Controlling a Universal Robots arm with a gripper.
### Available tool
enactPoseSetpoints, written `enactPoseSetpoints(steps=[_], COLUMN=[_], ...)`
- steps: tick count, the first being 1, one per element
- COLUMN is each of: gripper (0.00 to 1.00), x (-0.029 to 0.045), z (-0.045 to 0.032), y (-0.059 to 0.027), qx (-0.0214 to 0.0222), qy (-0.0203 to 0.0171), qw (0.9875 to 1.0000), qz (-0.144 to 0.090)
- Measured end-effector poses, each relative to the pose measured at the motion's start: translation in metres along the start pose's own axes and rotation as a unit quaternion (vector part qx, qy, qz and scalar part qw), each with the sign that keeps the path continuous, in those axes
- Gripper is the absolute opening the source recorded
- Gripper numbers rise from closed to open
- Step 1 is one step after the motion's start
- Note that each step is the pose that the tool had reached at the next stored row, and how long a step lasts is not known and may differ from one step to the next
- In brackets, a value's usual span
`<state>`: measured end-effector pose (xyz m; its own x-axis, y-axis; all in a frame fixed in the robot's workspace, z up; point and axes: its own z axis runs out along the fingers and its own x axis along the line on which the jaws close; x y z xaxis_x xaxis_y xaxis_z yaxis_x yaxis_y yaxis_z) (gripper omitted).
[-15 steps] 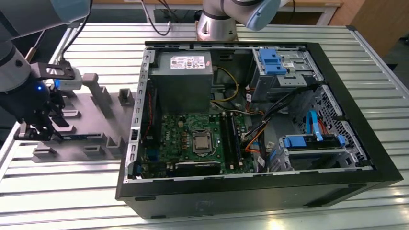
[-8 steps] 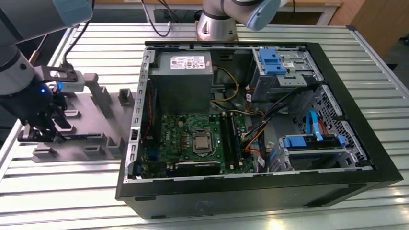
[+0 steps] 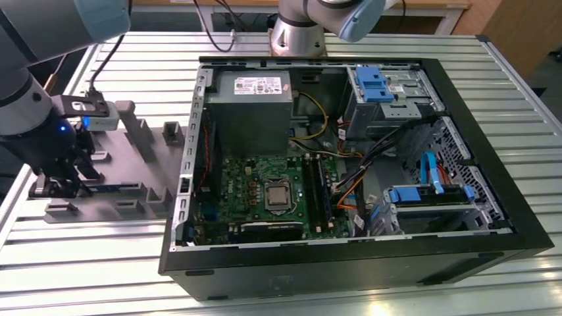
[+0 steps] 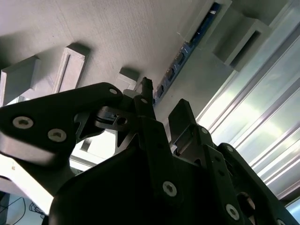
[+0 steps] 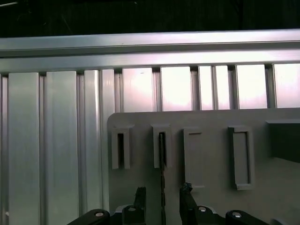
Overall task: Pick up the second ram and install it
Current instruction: 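Pick up the second ram and move it above second insertion slot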
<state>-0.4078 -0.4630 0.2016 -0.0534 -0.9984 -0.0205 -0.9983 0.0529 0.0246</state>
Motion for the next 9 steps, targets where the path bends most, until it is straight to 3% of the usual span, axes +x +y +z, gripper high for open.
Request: enactPoseSetpoints(steps=[9], gripper=[0.42], x=[0.0001], z=[0.009], y=[-0.0018], qx=[-0.0001], qy=[0.0001], qw=[1.0], qz=[0.0])
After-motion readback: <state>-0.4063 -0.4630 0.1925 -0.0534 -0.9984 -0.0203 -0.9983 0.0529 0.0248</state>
